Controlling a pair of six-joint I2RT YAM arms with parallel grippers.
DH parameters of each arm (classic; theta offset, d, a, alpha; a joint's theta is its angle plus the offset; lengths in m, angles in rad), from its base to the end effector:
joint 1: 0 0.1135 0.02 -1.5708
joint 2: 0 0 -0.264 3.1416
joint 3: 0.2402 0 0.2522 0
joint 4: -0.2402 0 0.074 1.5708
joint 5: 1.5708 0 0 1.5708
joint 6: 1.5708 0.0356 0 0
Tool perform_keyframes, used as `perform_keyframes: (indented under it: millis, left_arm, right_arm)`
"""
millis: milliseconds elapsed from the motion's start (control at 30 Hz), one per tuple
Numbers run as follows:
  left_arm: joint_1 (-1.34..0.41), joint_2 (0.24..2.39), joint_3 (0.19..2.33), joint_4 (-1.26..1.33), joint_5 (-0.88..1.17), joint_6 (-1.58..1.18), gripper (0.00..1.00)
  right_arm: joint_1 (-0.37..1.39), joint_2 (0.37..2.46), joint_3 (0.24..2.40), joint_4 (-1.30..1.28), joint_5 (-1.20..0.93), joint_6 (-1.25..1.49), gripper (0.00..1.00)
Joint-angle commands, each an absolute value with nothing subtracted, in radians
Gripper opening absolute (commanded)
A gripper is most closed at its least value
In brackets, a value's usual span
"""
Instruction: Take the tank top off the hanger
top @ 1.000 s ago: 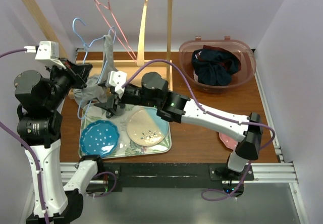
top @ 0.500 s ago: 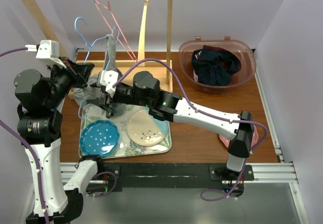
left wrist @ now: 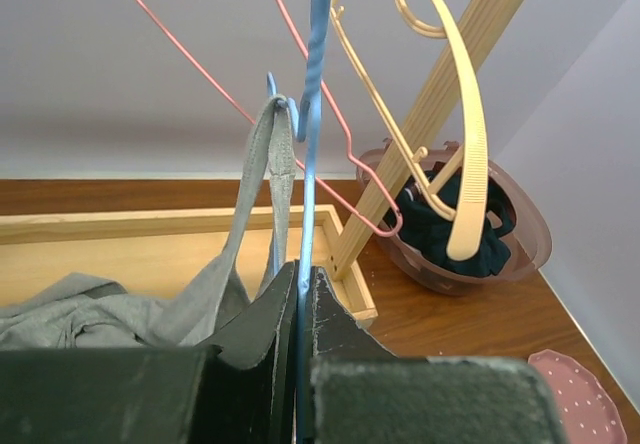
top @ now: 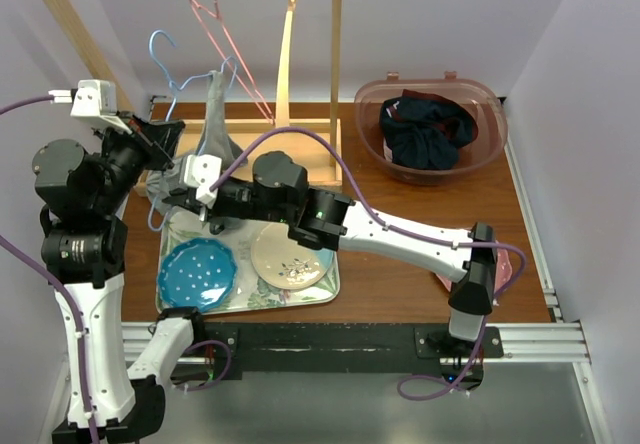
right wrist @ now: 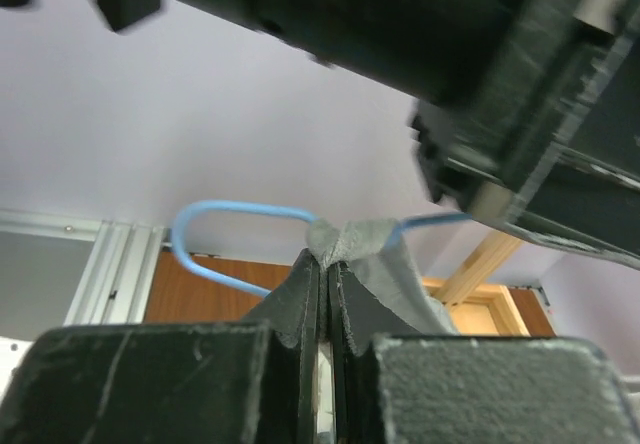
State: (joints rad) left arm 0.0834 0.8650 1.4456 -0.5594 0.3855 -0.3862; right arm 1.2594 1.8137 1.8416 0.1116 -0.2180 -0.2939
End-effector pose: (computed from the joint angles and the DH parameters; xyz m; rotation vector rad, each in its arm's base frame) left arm 0.1283 -0.0027 0.5012 -0.0599 1.5749 -0.5363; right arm 0.1258 0.4159 0.4517 -1.1803 0.9331 0.9418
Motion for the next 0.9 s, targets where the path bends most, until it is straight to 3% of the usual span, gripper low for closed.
perform_keyframes:
  millis: [0, 367, 600, 867]
  left_arm:
    - [0.087, 0.867, 1.404, -0.463, 0.357, -0.411, 0.00]
    - [0.087, 0.870, 1.371, -0.434, 0.310, -0.419, 0.00]
    - [0.087, 0.888, 1.419, -0.448, 0.311, -0.417, 0.00]
    - [0.087, 0.891, 1.442, -0.469, 0.308, -0.419, 0.00]
  right_arm:
    - [1.313, 1.819, 1.896, 0.126, -0.229, -0.328, 0.00]
    - [1.371, 1.865, 1.910, 0.080, -0.149, -0.325, 0.00]
    - [1.371, 1.787, 1.737, 0.182, 0.020, -0.296, 0.00]
    - [1.371, 1.733, 1.582, 0.245, 0.051, -0.290, 0.00]
